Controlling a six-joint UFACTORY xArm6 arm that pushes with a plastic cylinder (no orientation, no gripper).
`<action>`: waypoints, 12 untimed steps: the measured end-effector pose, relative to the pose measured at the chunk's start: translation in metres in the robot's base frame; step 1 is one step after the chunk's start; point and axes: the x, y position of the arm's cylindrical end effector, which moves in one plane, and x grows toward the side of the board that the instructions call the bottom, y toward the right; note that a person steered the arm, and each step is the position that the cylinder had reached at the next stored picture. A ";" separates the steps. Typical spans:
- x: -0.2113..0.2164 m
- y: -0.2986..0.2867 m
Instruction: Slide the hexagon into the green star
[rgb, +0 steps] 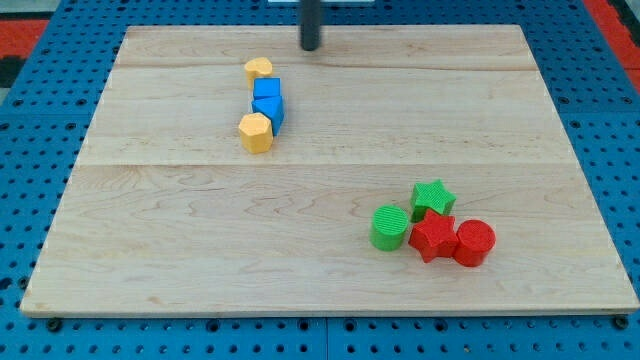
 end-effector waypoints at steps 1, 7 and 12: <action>0.015 -0.071; 0.294 0.034; 0.236 0.035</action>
